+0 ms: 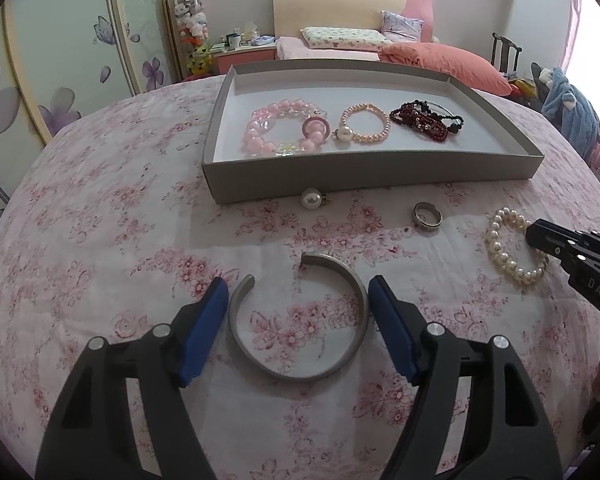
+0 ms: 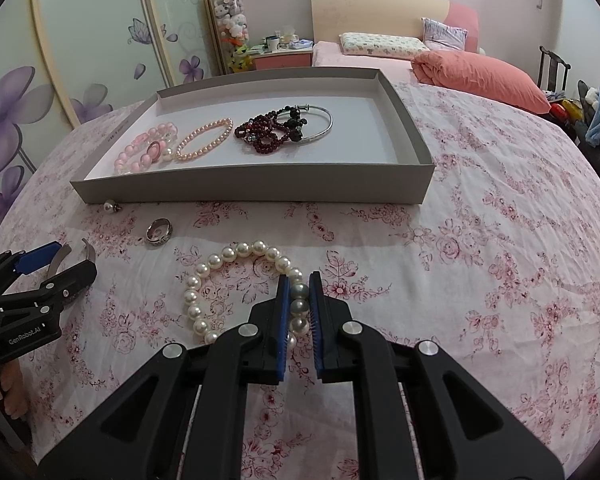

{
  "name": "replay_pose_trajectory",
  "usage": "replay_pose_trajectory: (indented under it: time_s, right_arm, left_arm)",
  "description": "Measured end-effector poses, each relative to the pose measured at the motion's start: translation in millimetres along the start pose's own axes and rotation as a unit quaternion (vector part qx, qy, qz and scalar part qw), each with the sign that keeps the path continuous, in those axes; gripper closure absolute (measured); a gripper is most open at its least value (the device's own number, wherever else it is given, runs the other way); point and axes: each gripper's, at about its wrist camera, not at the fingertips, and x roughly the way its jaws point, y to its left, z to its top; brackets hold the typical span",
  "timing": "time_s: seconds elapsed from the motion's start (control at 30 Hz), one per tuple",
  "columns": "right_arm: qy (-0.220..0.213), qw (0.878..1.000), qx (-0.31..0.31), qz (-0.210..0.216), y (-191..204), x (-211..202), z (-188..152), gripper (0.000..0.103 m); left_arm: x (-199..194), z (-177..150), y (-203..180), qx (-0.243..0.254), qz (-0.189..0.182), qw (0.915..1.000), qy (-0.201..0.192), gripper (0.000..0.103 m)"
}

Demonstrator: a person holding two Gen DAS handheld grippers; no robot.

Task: Organize jewelry
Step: 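Grasp the white pearl bracelet with the right gripper while the left grasps the silver open bangle, then lower the pearl bracelet into the tray with the right gripper while the left releases the bangle there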

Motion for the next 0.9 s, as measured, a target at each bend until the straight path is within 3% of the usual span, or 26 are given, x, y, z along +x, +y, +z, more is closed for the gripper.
replay_pose_trajectory:
  time_s: [0.33, 0.53, 0.9]
  right_arm:
    - [-0.002, 1.0, 0.004, 0.0, -1.2, -1.0, -1.0, 0.093]
    - [-0.037, 0.999, 0.016, 0.019, -2.3, -20.0, -0.5, 0.093]
    - [-0.129, 0.988, 0.013, 0.079, 22.2, -66.2, 12.6, 0.093]
  left_arm:
    - [-0.3, 0.5, -3.1, -0.002, -0.002, 1.0, -0.003, 0.038]
    - [-6.2, 2.0, 3.7, -0.018, -0.003, 0.9998, -0.011, 0.038]
    - [-55.9, 2.4, -4.2, -0.002, 0.024, 0.9932, -0.114, 0.038]
